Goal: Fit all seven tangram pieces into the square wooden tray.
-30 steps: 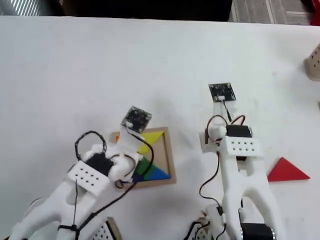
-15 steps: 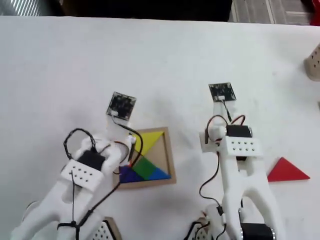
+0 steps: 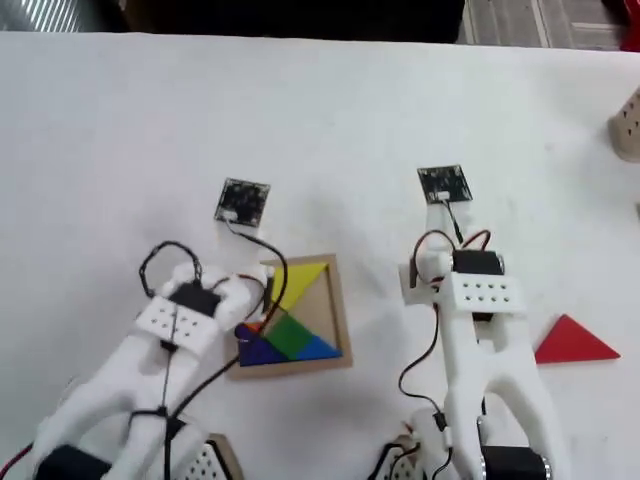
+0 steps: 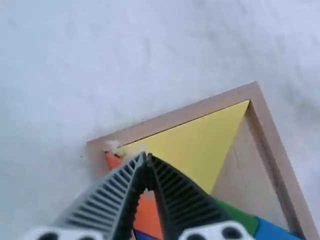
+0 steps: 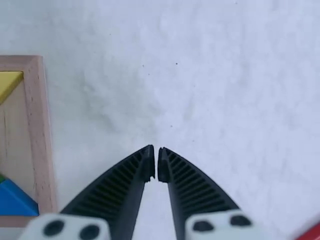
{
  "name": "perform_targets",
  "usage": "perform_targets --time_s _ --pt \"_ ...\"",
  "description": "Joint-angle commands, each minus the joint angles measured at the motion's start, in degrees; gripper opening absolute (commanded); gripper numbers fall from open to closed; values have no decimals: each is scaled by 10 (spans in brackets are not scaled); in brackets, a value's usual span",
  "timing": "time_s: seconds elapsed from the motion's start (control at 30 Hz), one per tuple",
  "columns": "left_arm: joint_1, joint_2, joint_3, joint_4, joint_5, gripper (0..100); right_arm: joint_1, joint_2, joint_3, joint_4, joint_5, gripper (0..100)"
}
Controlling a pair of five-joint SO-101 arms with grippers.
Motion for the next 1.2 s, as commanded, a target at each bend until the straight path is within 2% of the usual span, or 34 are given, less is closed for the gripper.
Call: perform_targets --time_s 0.0,0.13,0.33,0.53,0.73,0.97,1.07,1.17 --pt "-5 102 -78 8 15 23 5 -14 -4 -11 4 18" --pt "-25 120 -98 43 14 23 5 -14 -4 -11 4 18" --pt "-113 120 -102 48 14 23 5 -14 -4 -10 4 18" --pt "-159 119 -127 51 14 23 11 -14 -4 -10 4 18" --pt "-255 120 -157 47 14 24 63 -14 -4 -16 7 18" --pt "-265 124 -155 47 2 24 149 -20 2 0 8 18" --pt "-265 124 -154 47 -49 24 203 -20 -32 47 11 18" --pt "-266 124 -140 41 -70 24 255 -20 -74 116 55 18"
